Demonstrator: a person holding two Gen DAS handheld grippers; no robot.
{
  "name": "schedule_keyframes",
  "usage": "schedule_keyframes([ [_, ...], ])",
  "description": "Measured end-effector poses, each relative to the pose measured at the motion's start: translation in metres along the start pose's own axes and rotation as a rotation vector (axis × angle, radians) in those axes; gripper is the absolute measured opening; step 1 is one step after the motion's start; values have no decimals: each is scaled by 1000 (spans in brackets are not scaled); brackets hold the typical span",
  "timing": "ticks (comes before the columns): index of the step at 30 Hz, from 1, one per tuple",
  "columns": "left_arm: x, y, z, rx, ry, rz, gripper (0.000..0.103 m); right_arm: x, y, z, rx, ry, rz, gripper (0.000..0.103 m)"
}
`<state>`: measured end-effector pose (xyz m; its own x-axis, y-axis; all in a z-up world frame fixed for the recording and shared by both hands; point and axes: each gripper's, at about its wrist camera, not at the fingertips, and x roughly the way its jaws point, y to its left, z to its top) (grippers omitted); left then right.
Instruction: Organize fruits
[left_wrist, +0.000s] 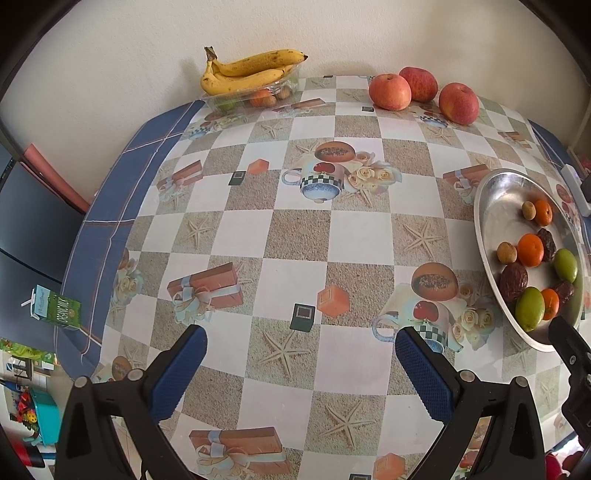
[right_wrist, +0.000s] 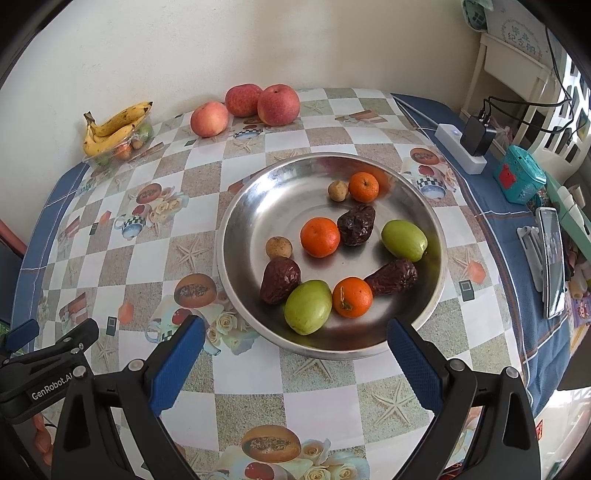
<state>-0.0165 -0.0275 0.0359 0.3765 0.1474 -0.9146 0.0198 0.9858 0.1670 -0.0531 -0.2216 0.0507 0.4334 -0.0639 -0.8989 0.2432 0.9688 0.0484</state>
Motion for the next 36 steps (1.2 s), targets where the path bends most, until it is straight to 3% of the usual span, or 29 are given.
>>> schedule_keyframes([
  [36, 4, 2, -2, -11, 19, -7, 103, 2, 1, -1, -12, 12, 4, 99],
])
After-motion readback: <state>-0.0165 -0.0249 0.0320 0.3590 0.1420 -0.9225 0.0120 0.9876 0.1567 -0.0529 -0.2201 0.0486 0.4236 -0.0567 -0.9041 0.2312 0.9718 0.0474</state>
